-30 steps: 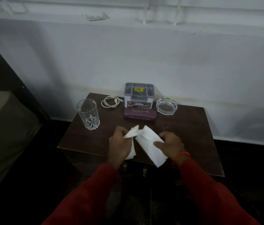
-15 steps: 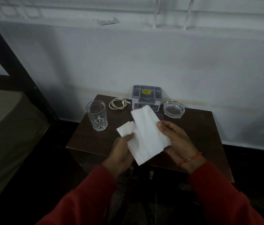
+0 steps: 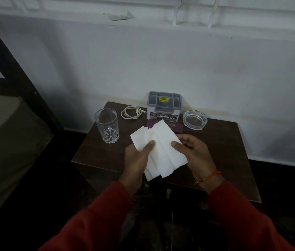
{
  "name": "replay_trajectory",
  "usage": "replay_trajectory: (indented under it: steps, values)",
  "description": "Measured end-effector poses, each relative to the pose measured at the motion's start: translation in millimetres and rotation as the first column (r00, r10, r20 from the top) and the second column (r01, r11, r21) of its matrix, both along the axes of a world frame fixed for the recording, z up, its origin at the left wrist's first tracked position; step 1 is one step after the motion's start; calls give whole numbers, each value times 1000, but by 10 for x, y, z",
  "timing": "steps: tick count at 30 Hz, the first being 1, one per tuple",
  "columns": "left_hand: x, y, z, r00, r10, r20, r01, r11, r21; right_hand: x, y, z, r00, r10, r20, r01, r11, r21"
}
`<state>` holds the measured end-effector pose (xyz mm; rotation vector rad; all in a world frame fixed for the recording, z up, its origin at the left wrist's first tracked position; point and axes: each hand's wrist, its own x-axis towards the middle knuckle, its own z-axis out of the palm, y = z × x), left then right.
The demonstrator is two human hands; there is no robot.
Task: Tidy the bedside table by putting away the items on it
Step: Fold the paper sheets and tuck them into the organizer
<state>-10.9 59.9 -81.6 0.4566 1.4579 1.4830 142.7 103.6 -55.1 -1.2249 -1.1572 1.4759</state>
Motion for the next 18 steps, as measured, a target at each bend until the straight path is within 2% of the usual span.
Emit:
replay_trajectory:
  steps: [2,4,7,11,12,14,16,18]
  values:
    - [22,3,-6,996,6,-86,-5,1000,11,-4,-23,-8,990,-54,129,37,991,132]
    - [58,3,-6,994,12,-108,-10,1000,20,-24,-65,-1,968,-75,238,2,956,294]
    - [97,11,15,997,30,-75,-27,999,38,-51,-137,1,873,-76,481,-232,804,548]
    - [85,-2,5,1000,13,-12,-12,998,56,-81,-234,-11,710,-71,700,-457,711,535]
    - [80,-6,-2,1000,8,-3,-8,998,62,-85,-240,-22,702,-54,710,-476,706,524]
    - [80,2,11,999,41,21,-43,997,60,-92,-215,-35,791,20,611,-410,759,506]
    - [80,20,44,995,84,56,-88,994,64,-86,-167,-13,926,45,375,-212,884,416]
    - [69,33,50,991,77,105,-85,994,67,-56,-105,-19,980,-44,195,-17,954,299]
